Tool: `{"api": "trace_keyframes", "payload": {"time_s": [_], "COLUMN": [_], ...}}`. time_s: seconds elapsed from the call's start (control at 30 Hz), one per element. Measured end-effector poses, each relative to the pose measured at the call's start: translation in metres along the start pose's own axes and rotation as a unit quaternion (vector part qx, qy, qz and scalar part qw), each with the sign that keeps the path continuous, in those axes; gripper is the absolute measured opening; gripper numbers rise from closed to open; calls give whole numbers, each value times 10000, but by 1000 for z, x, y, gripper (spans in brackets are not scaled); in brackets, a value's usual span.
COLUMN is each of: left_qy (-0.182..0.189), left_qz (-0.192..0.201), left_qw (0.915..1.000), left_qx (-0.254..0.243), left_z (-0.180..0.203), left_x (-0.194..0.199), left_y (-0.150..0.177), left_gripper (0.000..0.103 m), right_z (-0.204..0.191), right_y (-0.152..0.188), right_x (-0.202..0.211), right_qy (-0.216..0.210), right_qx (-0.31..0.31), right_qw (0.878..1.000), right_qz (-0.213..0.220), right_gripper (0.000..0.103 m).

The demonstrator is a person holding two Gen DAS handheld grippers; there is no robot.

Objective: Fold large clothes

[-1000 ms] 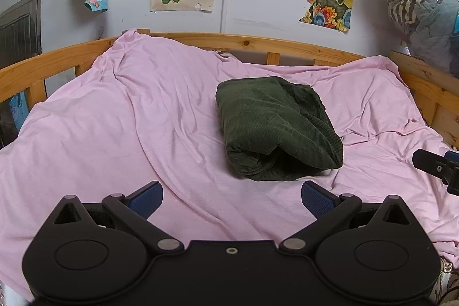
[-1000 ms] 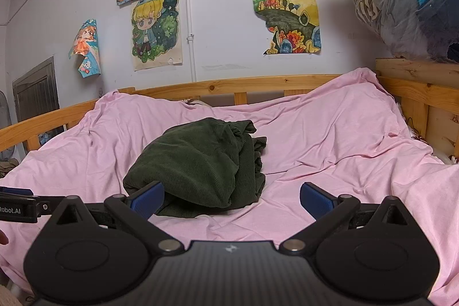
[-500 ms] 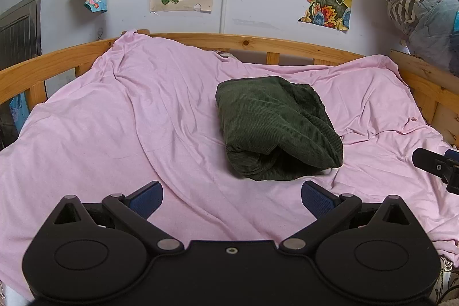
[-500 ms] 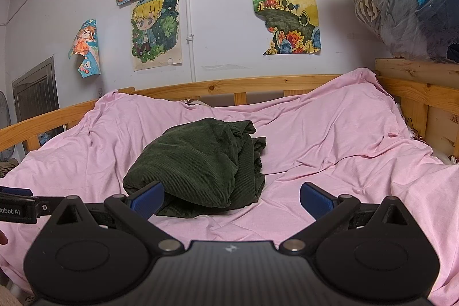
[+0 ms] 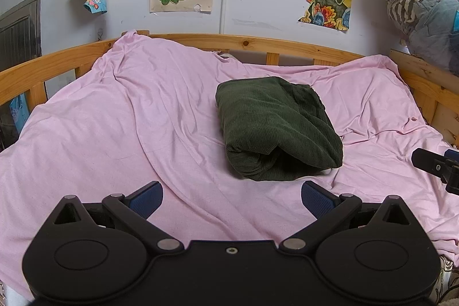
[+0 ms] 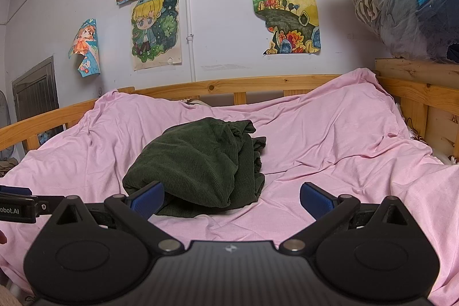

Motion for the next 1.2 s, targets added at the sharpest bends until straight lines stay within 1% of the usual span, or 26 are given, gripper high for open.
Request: {"api": "trace_keyframes", "payload": {"time_s": [0.8,0.87,0.97,1.07,1.2], "left_qy": [47,11,-133,-291,-303], "left_qz": [-4,-7,-83,-72,-94], "left_qw": [10000,10000,9998,9994,9994], "left_qx": [-32,-62,-100,-148,-142], "left_z": [-3,-4,-8,-13,-17], "left_x": [0,0,-2,-3,-4], "left_y": [-1,-2,-3,-4,-4], "left_gripper": [102,102,102,102,102], "right_z": [0,0,0,0,1], "right_y": [0,0,0,-1,0], "right_x": [0,0,0,0,0], "right_qy": [-1,-1,-2,-1,3], "right_qx": [3,5,5,7,7], "right_qw": [10000,10000,10000,10000,10000], "right_qz": [-2,-4,-4,-8,-15], "right_gripper": [103,103,103,103,103]}}
Point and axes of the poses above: each gripper's, at about its wrist camera, not at the fingertips, and x roughly against the way its jaws point, z to its right, y to its underside, the point moved 6 cm from there along -x, roughly the way its jaws point, and after that the axes turned 2 degrees about -x, right-handed, at the moved point
